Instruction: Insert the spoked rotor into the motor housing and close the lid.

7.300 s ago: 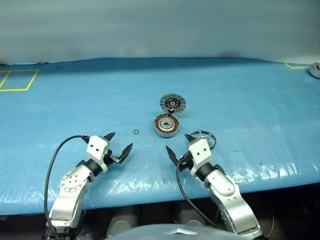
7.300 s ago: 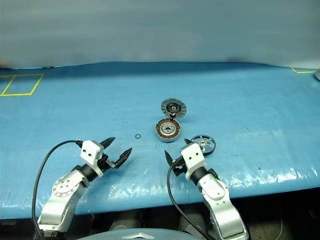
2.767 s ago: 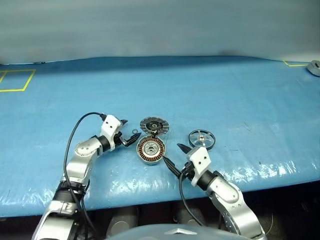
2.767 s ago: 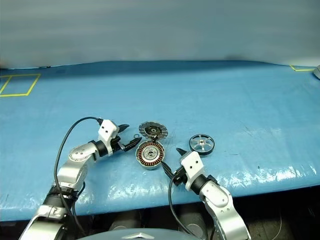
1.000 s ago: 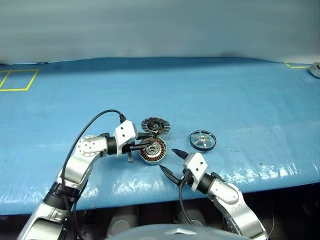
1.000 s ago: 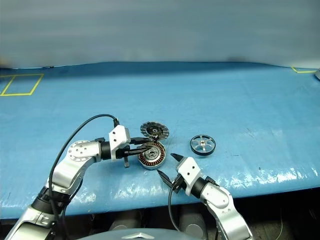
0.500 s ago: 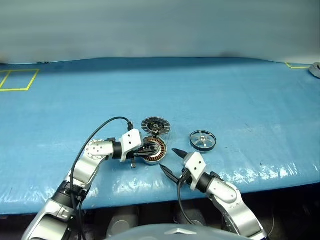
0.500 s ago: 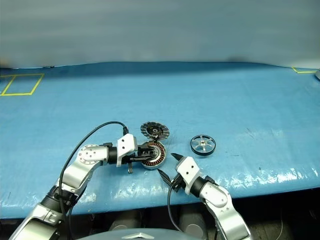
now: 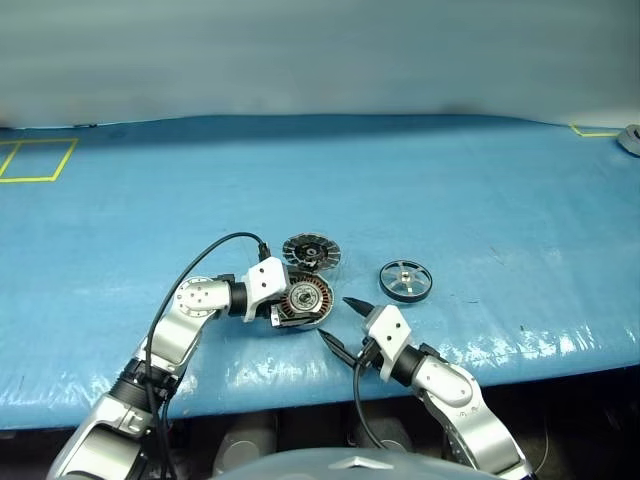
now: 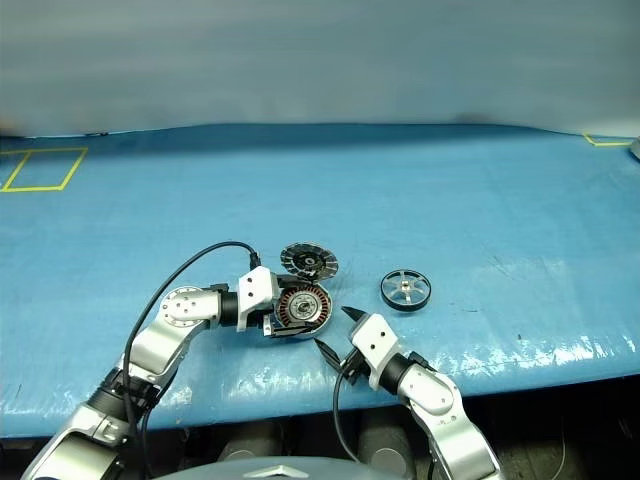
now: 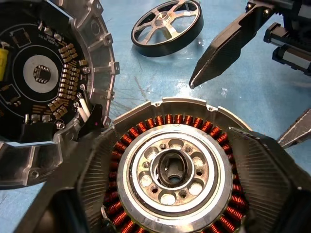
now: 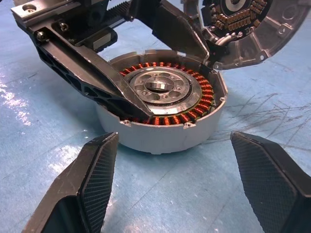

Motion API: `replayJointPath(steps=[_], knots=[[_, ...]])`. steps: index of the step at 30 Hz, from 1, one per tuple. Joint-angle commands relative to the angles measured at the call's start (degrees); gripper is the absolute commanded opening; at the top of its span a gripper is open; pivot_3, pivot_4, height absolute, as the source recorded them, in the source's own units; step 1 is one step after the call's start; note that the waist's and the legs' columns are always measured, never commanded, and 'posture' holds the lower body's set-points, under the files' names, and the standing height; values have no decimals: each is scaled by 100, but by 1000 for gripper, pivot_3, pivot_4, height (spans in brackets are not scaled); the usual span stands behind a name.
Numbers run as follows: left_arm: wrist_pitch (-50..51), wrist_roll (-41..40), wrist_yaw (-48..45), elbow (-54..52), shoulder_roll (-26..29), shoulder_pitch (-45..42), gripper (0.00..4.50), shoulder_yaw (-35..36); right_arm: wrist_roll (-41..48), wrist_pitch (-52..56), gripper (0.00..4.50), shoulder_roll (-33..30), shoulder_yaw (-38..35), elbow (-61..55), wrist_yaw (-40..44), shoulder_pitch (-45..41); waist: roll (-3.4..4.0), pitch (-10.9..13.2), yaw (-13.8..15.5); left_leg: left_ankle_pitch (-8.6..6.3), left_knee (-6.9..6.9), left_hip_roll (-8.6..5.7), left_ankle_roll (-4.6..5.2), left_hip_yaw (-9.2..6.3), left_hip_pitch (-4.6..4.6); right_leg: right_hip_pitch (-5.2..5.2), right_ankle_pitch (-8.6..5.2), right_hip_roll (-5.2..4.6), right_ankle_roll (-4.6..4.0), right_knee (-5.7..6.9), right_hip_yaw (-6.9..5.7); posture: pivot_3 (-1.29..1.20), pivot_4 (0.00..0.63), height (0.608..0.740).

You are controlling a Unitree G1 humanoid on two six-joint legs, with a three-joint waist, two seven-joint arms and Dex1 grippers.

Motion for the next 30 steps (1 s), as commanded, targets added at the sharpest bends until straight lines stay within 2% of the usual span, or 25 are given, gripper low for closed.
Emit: replayJointPath(steps=[1,6,11,14,15,18,21,24,30], knots=[[187,-477,-120,-607,74,170,4383,309,32,19,3876,24,7,-215,-30,-3,0,0,1,0,0,0,0,-1,0,0,0,-1,0,0,0,0,150,740],[471,-869,67,-1204,131,634,2896,684,275,616,3876,179,-174,-596,-228,1,1,1,3,0,0,1,0,-1,0,0,-1,-3,-2,0,1,0,150,740],[348,-997,459,-1510,31,1222,1168,1044,459,2089,3876,26,-289,-1488,-351,-190,2,1,11,0,3,1,0,-4,0,1,-8,-4,-14,1,2,0,150,740],[-76,-832,767,-1520,-102,1707,170,1174,876,3188,3292,-210,-407,-2053,-191,-524,2,0,9,0,5,0,0,-2,0,1,-17,-6,-30,0,4,0,150,740],[-157,-879,793,-1528,-158,1855,0,1194,970,3429,2914,-297,-424,-2181,-146,-621,1,1,12,0,5,0,0,-2,0,2,-17,-7,-30,0,4,0,150,740],[-490,-768,926,-1563,-227,2255,0,1176,1222,4078,1977,-491,-386,-2486,-95,-909,0,0,24,0,4,0,0,-5,-1,1,-18,-6,-31,-2,0,0,150,740],[-551,-822,1039,-1664,-289,2585,0,1160,1059,4713,992,-552,-93,-2544,-380,-1372,0,1,19,0,3,0,0,-7,-3,2,-19,-7,-33,-1,-2,0,150,740],[-611,-902,1211,-1720,-433,2954,0,1221,1060,5519,7,-181,167,-2439,-765,-1992,1,1,-3,0,6,2,0,-2,-2,0,-19,-7,-32,0,0,0,150,740],[-948,-793,1358,-1608,-548,3272,0,1249,1158,6711,7,722,67,-2141,-1347,-2718,0,0,20,0,3,-1,0,-11,-10,-7,-19,-6,-35,0,-7,0,150,740]])
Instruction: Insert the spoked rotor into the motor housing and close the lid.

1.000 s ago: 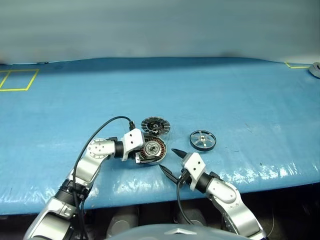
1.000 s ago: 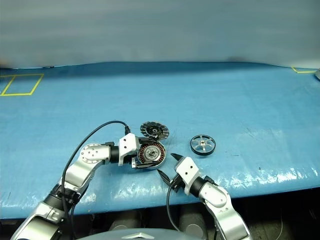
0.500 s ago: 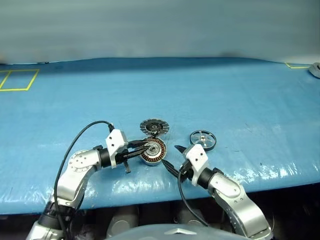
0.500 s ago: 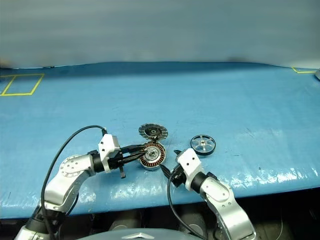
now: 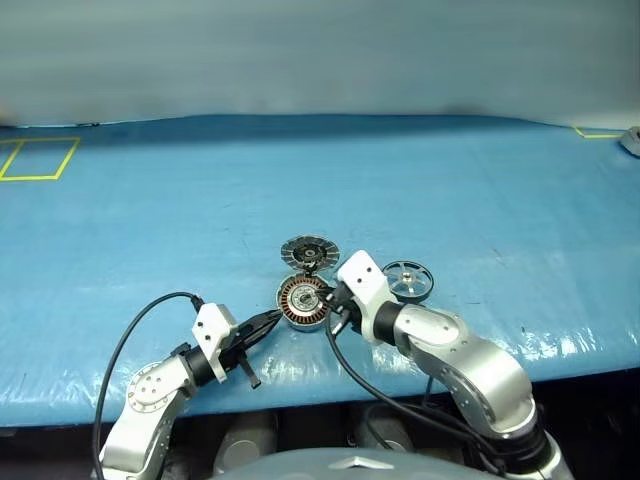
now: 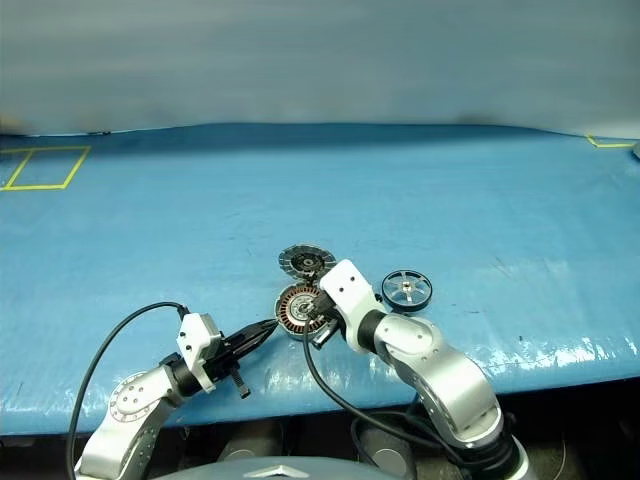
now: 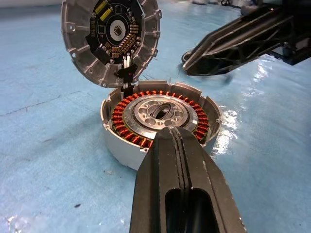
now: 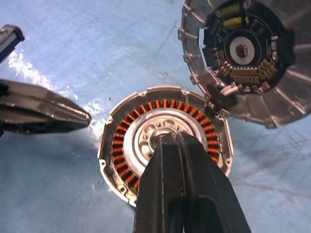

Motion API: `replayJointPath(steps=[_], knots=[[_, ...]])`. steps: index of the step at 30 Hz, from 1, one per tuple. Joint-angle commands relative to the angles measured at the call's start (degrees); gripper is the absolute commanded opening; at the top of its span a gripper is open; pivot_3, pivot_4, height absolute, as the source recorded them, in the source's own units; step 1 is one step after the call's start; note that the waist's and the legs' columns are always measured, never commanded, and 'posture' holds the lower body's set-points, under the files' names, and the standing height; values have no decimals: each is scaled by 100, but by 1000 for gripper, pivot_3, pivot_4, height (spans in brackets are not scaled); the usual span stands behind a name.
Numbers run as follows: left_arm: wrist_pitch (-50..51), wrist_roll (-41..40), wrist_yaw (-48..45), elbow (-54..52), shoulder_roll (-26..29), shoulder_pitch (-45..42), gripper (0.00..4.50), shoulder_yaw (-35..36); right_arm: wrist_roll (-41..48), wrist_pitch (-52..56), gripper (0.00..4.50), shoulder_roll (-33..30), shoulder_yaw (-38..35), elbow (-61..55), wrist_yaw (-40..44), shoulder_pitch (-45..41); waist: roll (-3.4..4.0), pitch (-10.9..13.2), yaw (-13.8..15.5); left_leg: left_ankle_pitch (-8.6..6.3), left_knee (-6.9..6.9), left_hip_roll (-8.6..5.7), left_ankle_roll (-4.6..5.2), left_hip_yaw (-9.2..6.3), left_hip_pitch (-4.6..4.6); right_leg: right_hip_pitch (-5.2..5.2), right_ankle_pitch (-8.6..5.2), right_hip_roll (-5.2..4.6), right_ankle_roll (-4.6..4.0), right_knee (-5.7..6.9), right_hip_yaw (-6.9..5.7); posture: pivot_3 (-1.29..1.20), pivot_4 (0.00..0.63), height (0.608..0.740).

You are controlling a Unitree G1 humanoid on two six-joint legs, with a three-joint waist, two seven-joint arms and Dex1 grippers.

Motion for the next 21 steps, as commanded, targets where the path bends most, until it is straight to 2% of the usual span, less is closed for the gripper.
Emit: replayJointPath(steps=[1,5,10,21], knots=[[-340,72,74,-61,-66,101,0,24,55,451,7,277,-59,69,-252,-314,0,0,-4,0,0,-1,0,1,-1,-1,0,-1,0,-1,1,0,150,740],[-1015,401,271,250,-252,159,0,-12,25,564,7,398,225,332,-334,-678,3,1,-14,-2,0,-4,4,10,-1,-2,2,-5,3,-6,4,0,150,740],[-1699,526,376,609,-458,77,0,-34,42,511,7,433,352,492,-384,-730,5,1,-18,-2,-7,0,4,6,-1,-6,1,0,1,-2,-1,0,150,740],[-1424,456,411,650,-459,99,0,-176,105,518,7,389,488,498,-368,-561,6,1,-69,-2,-6,-1,4,7,-1,-6,1,0,4,-3,-1,0,150,740]])
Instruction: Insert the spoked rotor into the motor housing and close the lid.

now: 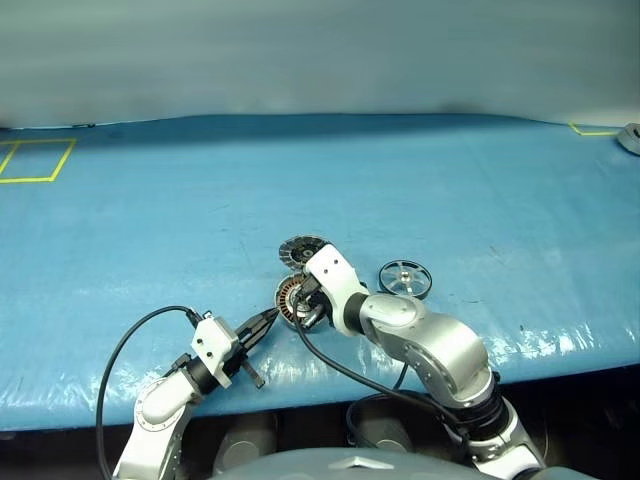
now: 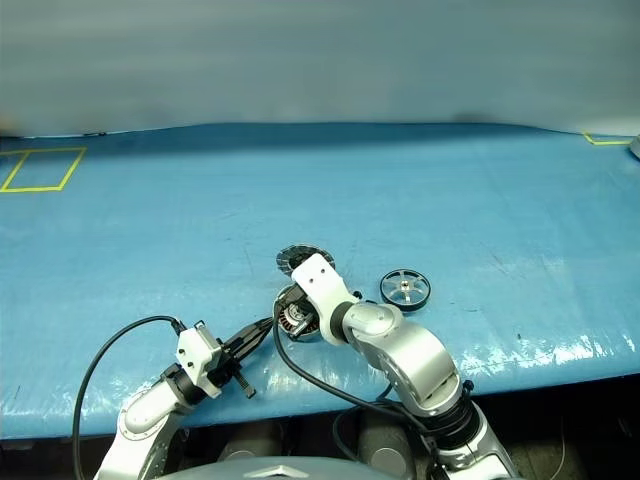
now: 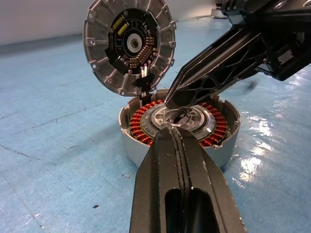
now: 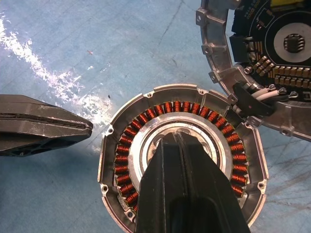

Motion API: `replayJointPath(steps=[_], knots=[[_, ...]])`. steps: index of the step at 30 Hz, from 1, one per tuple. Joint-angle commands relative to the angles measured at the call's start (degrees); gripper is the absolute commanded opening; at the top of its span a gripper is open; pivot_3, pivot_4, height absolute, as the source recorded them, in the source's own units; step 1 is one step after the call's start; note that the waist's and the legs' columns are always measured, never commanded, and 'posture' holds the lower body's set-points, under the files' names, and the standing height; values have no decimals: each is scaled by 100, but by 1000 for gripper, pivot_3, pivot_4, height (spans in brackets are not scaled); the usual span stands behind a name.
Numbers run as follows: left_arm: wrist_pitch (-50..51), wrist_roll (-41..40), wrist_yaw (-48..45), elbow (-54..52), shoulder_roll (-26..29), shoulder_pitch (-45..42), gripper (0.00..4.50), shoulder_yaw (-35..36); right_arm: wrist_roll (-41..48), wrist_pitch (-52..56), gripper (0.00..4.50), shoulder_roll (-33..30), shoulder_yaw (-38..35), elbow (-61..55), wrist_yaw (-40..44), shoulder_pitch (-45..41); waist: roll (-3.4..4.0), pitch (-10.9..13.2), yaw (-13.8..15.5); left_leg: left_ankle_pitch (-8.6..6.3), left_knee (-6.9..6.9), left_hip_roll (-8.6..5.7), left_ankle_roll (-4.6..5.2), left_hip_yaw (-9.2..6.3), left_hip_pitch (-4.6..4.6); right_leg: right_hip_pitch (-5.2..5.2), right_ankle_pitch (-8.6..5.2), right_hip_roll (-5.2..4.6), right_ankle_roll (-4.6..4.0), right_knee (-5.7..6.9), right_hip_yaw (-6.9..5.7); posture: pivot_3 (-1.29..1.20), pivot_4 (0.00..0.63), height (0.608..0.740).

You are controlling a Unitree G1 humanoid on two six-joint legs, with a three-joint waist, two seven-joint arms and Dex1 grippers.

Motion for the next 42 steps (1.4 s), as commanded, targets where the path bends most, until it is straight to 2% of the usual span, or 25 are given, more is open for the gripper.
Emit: replayJointPath(steps=[1,9,16,23,42], knots=[[52,-36,50,-110,-2,34,0,-63,104,6,7,-11,-29,-180,9,72,0,0,-6,0,0,0,0,0,0,0,0,0,0,0,0,0,150,740],[138,-51,123,-207,16,78,0,-98,219,118,7,-238,-135,-358,6,320,1,1,-7,0,0,1,0,-1,0,0,11,-1,21,-1,-1,0,150,740],[204,-30,134,-228,38,72,0,-140,234,77,7,-198,-106,-326,-68,314,1,1,-6,0,-1,0,0,-1,0,0,13,-1,25,-3,-2,0,150,740],[212,-40,111,-207,32,44,0,-162,141,35,7,-138,-62,-160,-217,319,1,1,-6,-1,-1,2,0,-1,0,-2,-2,-1,1,-3,-1,0,150,740],[245,-42,-26,-102,83,-41,0,-165,-80,122,7,-341,121,135,-502,436,0,-2,-4,-1,-1,2,-1,-2,2,-24,-3,-3,1,-5,-1,0,150,740]])
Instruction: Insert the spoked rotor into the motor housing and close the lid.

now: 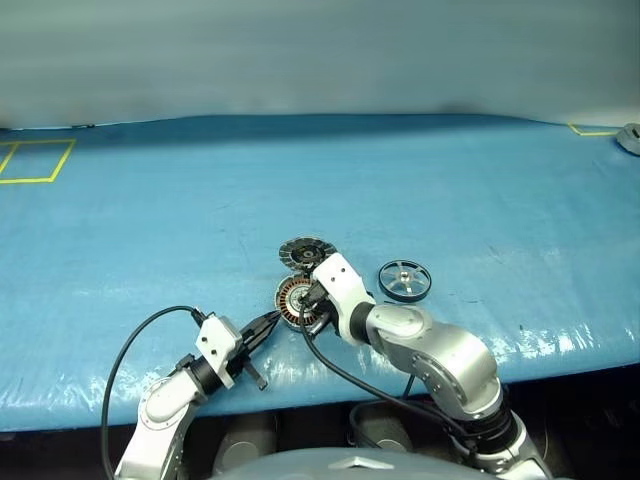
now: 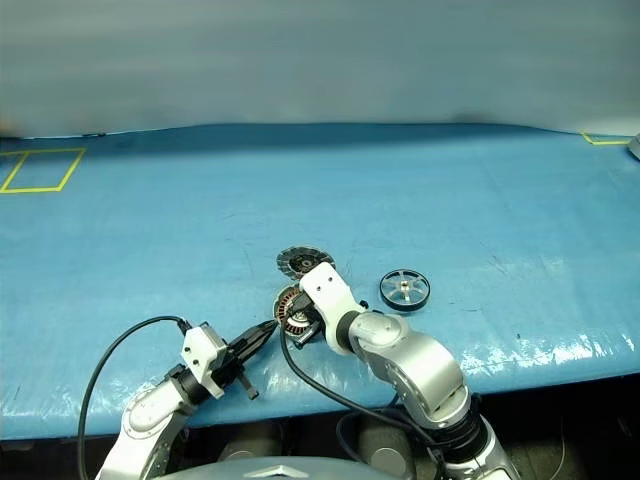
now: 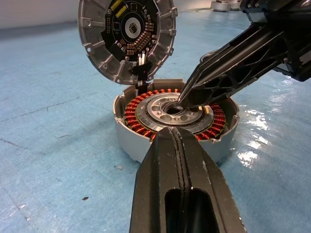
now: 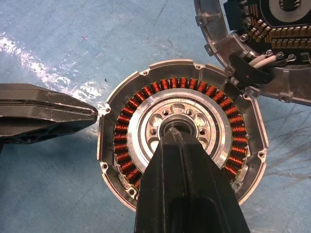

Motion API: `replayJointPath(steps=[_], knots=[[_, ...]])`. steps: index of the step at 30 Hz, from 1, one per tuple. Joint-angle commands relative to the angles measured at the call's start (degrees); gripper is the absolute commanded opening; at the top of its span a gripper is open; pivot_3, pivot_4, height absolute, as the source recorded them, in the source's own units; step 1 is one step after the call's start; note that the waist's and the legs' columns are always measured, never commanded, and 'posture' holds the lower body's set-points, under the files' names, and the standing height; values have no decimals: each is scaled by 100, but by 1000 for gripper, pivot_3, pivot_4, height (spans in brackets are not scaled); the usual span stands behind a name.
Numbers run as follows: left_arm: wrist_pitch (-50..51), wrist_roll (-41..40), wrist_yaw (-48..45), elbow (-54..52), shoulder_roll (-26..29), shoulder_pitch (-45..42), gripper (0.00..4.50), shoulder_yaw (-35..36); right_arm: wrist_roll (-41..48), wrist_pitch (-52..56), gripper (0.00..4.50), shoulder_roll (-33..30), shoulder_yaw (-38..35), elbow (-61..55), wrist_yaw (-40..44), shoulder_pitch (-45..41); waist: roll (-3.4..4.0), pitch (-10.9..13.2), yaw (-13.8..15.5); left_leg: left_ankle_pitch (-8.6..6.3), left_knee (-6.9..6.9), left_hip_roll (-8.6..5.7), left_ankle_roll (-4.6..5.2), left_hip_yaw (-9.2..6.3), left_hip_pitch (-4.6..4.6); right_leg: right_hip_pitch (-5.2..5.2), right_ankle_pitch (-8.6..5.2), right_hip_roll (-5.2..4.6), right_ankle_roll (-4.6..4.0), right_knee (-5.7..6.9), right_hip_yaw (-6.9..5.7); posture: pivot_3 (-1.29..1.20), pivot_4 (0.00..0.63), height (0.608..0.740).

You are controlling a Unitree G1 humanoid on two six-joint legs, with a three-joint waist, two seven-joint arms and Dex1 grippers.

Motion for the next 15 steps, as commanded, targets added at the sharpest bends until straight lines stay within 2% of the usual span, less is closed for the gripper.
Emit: replayJointPath(steps=[1,5,9,15], knots=[[3,-35,-39,-96,52,-3,0,-58,-224,2,7,-180,144,342,-166,94,0,-1,6,0,0,0,0,0,0,-1,0,0,0,0,0,0,150,740],[4,-23,-45,-90,65,7,0,-56,-103,-262,7,-137,59,236,-25,123,-2,-2,14,0,0,-1,0,0,0,-2,0,-2,0,0,0,0,150,740],[-26,-20,-47,-19,69,18,0,-43,44,-1065,7,-282,7,-171,374,201,-1,1,4,0,0,-1,0,1,-10,-12,1,-1,2,-1,0,0,150,740],[-67,-37,-69,61,68,28,0,-32,25,-1258,7,-531,-24,-242,464,323,0,2,5,0,-2,0,0,1,-39,-17,19,2,31,2,-1,0,150,740]])
